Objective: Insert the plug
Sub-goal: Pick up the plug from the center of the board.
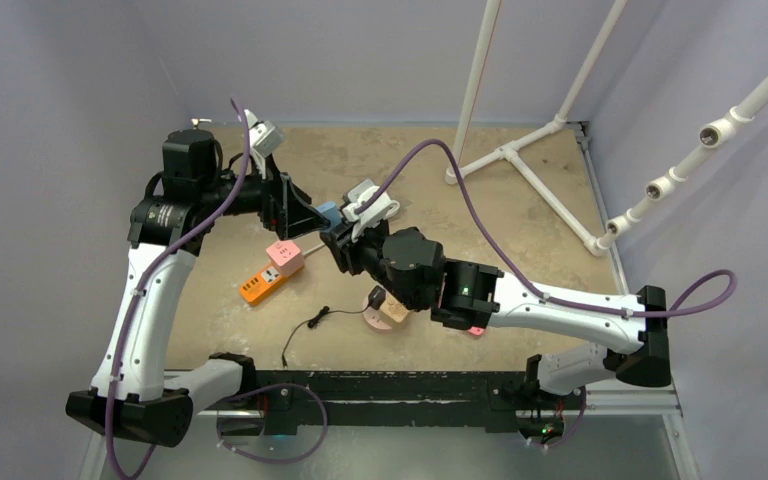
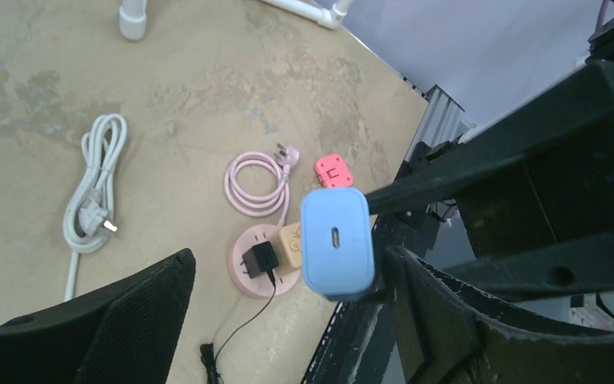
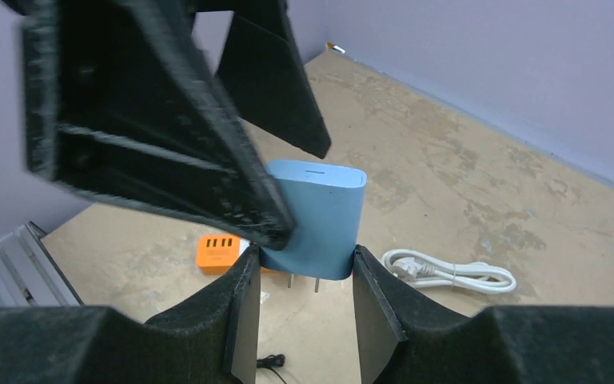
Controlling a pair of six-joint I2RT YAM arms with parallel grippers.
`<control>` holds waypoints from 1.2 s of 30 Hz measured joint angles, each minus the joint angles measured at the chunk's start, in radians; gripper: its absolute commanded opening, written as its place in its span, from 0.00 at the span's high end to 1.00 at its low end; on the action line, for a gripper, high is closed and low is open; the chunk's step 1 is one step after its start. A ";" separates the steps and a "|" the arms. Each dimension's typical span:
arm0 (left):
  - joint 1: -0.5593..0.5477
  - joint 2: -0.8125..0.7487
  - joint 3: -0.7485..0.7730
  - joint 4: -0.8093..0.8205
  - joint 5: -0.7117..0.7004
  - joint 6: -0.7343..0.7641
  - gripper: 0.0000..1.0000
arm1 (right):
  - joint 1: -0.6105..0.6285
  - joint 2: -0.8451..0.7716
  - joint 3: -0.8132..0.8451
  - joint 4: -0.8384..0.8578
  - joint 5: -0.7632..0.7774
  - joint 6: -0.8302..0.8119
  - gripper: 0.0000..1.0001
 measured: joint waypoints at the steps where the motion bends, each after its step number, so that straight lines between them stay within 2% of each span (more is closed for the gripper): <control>1: 0.000 0.015 0.007 -0.024 0.000 0.015 0.20 | 0.007 0.006 0.002 0.002 0.007 -0.009 0.98; 6: 0.000 0.047 0.026 -0.124 0.021 0.084 0.42 | 0.042 0.036 0.008 0.007 0.052 -0.052 0.99; 12: 0.000 0.047 0.048 -0.219 0.109 0.187 0.64 | 0.062 0.047 0.011 0.027 0.079 -0.081 0.99; 15: 0.001 0.055 0.055 -0.273 0.153 0.251 0.87 | 0.071 0.060 0.011 0.035 0.082 -0.095 0.97; 17: 0.007 0.061 0.061 -0.309 0.160 0.289 0.98 | 0.074 0.068 0.013 0.035 0.088 -0.099 0.87; 20: 0.013 0.071 0.077 -0.346 0.163 0.358 1.00 | 0.074 0.072 0.018 0.034 0.085 -0.096 0.66; 22: 0.013 0.072 0.096 -0.365 0.163 0.400 1.00 | 0.074 0.072 0.031 0.017 0.072 -0.084 0.58; 24: 0.014 0.069 0.127 -0.403 0.159 0.473 1.00 | 0.071 0.068 0.048 -0.013 0.038 -0.069 0.57; 29: 0.011 0.028 0.167 -0.522 0.169 0.705 1.00 | 0.057 0.000 0.074 -0.105 -0.165 -0.040 0.58; 36: 0.009 -0.009 0.163 -0.625 0.194 0.873 1.00 | 0.035 -0.122 0.143 -0.138 -0.342 -0.023 0.60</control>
